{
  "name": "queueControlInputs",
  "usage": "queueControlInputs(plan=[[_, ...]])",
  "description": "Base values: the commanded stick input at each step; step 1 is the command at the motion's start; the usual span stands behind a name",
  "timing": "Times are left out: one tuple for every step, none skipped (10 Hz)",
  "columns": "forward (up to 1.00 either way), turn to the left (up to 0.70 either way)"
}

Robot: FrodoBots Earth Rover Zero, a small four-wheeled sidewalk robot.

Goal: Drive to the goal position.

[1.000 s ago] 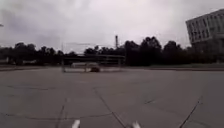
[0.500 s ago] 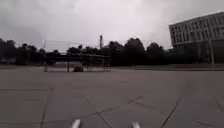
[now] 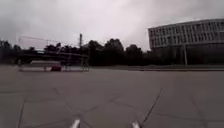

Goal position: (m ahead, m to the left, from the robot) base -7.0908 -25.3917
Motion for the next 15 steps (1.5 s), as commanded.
queueControlInputs(plan=[[0.00, -0.70], [0.00, -0.70], [0.00, -0.70], [0.00, -0.70], [0.00, -0.70], [0.00, -0.70], [0.00, -0.70], [0.00, -0.70], [0.00, -0.70], [0.00, -0.70], [0.00, -0.70], [0.00, -0.70], [0.00, -0.70], [0.00, -0.70], [0.00, -0.70]])
